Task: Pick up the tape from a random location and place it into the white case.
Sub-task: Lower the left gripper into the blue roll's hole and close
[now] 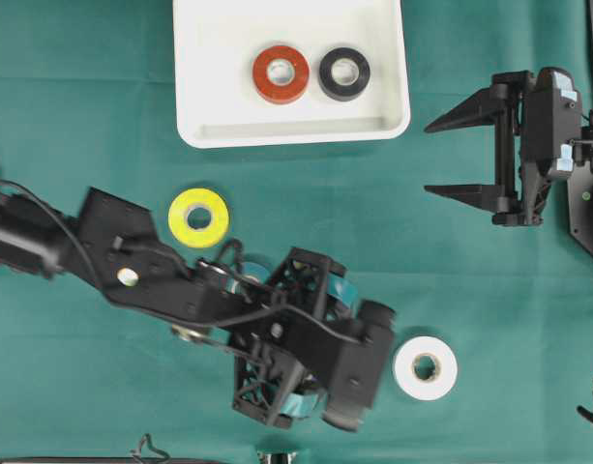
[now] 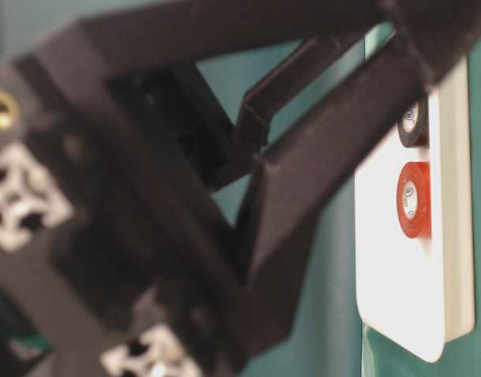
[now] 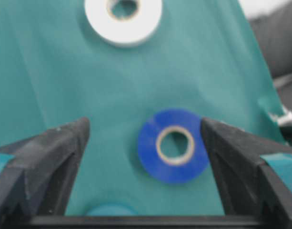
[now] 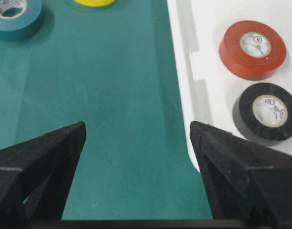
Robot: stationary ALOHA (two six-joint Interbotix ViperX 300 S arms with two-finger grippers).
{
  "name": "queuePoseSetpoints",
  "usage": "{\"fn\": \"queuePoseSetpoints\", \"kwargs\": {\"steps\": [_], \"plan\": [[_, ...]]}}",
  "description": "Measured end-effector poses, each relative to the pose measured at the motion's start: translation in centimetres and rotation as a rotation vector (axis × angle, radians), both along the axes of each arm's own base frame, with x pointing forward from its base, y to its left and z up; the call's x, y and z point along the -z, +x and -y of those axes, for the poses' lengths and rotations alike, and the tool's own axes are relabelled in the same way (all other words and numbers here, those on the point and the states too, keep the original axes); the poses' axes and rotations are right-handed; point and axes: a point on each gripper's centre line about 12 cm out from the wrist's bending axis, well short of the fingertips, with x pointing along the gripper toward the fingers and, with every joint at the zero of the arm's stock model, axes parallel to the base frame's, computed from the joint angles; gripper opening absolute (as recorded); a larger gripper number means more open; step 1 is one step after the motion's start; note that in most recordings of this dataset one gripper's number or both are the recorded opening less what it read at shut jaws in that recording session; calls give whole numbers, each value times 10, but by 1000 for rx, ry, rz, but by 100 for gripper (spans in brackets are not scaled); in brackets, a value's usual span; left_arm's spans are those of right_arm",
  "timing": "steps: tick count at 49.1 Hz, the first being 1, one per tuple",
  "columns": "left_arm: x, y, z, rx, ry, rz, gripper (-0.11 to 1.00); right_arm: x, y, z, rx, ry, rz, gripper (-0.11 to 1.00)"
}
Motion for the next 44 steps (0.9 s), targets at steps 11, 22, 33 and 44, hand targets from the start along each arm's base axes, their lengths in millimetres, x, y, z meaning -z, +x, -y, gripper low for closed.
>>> {"fn": "queuePoseSetpoints", "kwargs": {"steps": [11,22,33,44], "plan": [[-2,3,1,3,39,-94,93,0,0,0,2,0,0,86],[-2,2,1,3,40,-98,93,0,0,0,2,0,-2,86],[-1,3,1,3,42,-99,93,-1,0,0,2,0,2,86],[1,2,1,2,43,-102,93,-2,1,0,2,0,3,86]]}}
